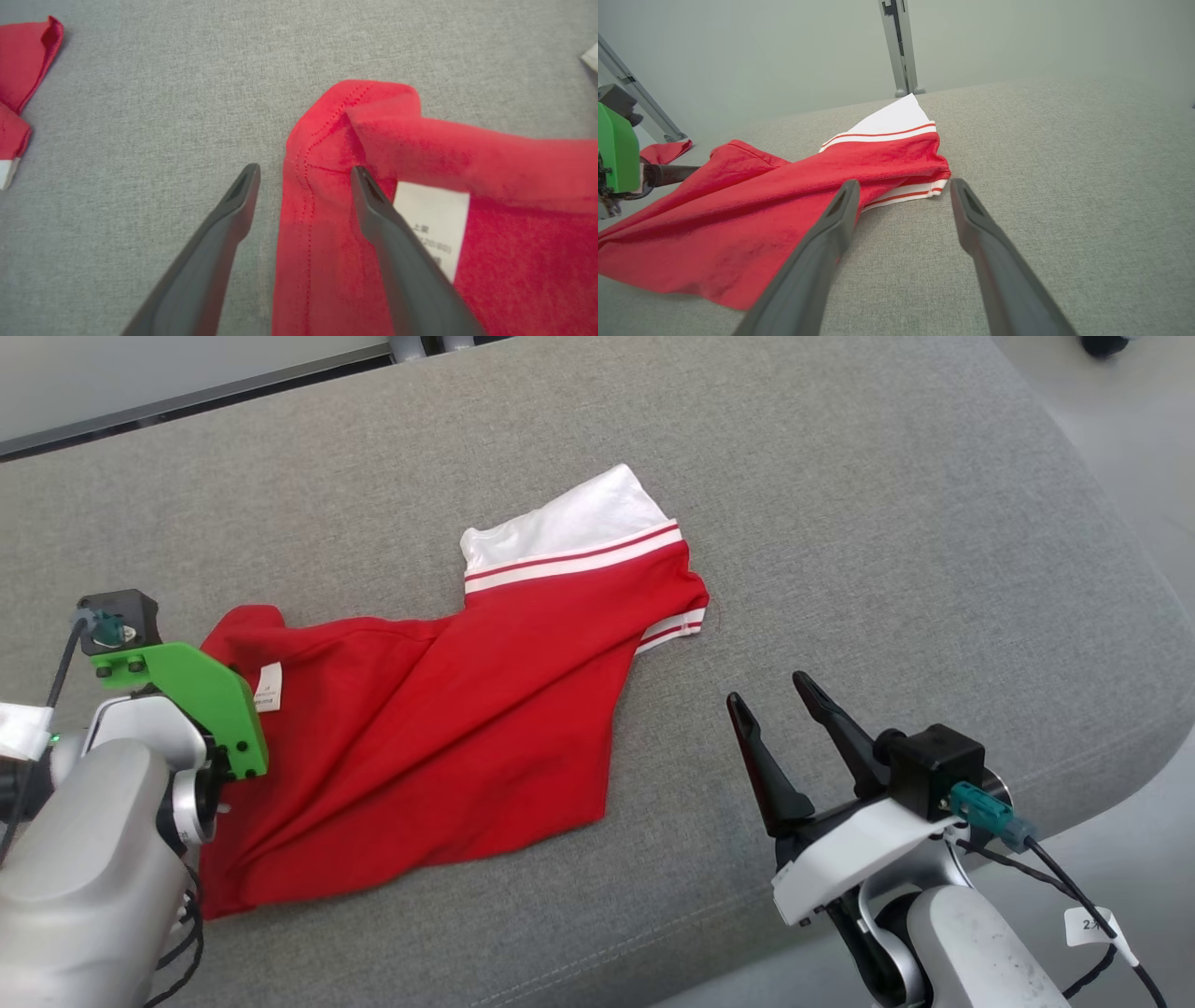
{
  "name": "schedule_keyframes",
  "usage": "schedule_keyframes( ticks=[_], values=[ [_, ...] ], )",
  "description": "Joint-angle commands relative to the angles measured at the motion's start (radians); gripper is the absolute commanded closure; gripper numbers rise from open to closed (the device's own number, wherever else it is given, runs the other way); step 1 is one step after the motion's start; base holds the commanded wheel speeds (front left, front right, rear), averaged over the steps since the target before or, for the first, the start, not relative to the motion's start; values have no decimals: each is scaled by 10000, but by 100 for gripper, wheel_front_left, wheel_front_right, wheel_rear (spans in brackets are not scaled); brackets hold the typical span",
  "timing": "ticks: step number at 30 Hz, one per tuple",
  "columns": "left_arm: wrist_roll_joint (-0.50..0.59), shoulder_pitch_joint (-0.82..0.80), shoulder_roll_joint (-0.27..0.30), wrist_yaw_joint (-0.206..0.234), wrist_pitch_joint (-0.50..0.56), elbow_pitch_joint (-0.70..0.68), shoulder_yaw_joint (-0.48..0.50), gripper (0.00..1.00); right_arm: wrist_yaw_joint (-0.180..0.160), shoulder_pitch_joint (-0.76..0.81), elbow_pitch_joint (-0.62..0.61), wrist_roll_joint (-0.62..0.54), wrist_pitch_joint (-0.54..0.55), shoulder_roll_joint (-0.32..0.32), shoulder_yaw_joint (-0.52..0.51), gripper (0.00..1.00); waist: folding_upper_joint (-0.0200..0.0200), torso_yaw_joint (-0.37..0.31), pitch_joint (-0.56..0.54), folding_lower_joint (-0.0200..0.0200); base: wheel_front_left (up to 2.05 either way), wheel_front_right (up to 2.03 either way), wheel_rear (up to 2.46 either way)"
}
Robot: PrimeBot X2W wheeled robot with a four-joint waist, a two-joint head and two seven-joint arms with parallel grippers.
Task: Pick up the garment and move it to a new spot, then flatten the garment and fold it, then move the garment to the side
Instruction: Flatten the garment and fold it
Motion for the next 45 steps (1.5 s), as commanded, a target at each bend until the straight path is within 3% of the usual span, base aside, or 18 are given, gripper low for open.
schedule_keyframes(
  ticks=[1,7,16,17,18,19,30,41,42,45],
  values=[
    [64,-176,114,40,-37,82,21,0,1,-112,-31,22,11,-17,27,0,0,-70,46,0,0,0,0],
    [-21,-555,219,-154,75,753,69,0,1,-132,-135,-89,73,-17,-26,0,0,-218,355,0,0,0,0],
    [-295,-849,-206,-613,661,1245,-123,0,1,-199,-217,-79,51,-15,-116,0,0,-37,640,0,0,0,0],
    [-275,-844,-199,-627,607,1298,-143,35,1,-212,-206,-62,37,-18,-85,0,0,-15,633,0,0,0,0],
    [-250,-846,-192,-624,558,1348,-161,81,1,-224,-187,-41,18,-18,-58,0,0,6,623,0,0,0,0],
    [-247,-844,-200,-633,520,1398,-170,100,1,-230,-172,-30,-1,-18,-46,0,0,33,605,0,0,0,0],
    [-642,-492,-8,-341,-826,1022,573,100,1,-148,-46,-49,29,-18,-174,0,0,600,103,0,0,0,0],
    [-1051,652,301,73,-754,285,844,100,1,-13,14,-48,211,-18,-116,0,0,963,-460,0,0,0,0],
    [-976,696,344,62,-746,208,772,0,1,-11,11,-37,216,-20,-96,0,0,955,-500,0,0,0,0],
    [-931,804,316,-30,-941,-50,726,0,1,-12,14,-5,243,-20,-73,0,0,939,-617,0,0,0,0]
  ],
)
